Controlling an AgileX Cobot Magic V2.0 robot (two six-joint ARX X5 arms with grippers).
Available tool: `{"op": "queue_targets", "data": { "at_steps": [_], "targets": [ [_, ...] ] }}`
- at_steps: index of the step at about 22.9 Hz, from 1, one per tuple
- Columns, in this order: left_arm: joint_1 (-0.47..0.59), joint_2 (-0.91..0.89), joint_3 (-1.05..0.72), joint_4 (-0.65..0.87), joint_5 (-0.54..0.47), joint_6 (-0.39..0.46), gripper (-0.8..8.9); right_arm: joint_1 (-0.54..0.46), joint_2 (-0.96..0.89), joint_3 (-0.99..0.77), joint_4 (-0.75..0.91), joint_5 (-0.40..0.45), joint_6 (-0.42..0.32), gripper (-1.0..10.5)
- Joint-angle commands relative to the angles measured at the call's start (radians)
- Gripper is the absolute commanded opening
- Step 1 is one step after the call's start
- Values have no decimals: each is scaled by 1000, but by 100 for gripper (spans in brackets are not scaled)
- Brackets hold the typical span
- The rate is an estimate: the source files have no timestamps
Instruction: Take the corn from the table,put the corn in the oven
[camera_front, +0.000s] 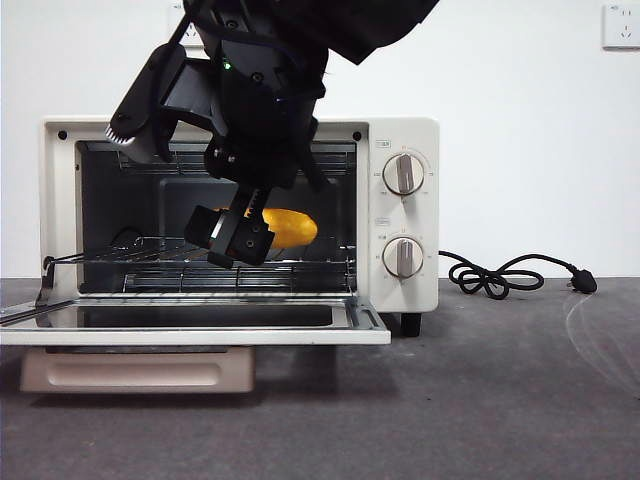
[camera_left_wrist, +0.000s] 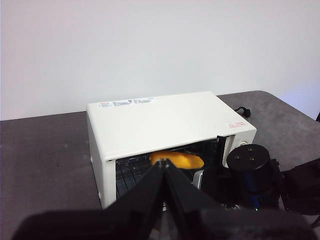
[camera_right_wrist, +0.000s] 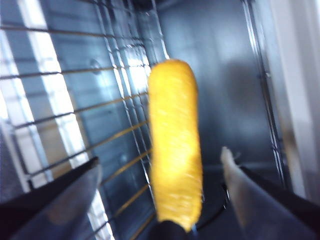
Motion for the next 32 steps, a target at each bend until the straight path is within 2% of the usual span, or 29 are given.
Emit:
{"op": "queue_targets", "data": {
  "at_steps": [1,11,19,26,28,30,32],
  "targets": [
    [-2,-3,-2,3,-3,8,-5,14,13,15,8,22,29,442],
    [-2,-3,-2,-4,-3,8,-5,99,7,61,-14,66,39,441],
    [-2,-3,-2,-11,-11,8,-5,212,6,112,-169,85,170,437],
    [-2,20,-6,-16,-175,13,-5,334,-45,135,-275,169,208,433],
    [-2,40,-6,-16,-211,29,-6,367,-90,135,-332,169,213,352],
    [-2,72,-6,-16,-243,43,-6,403,-150,135,-397,164,225,214],
    [-3,113,-6,-16,-266,61,-6,431,-217,135,-457,148,251,122]
  ]
}}
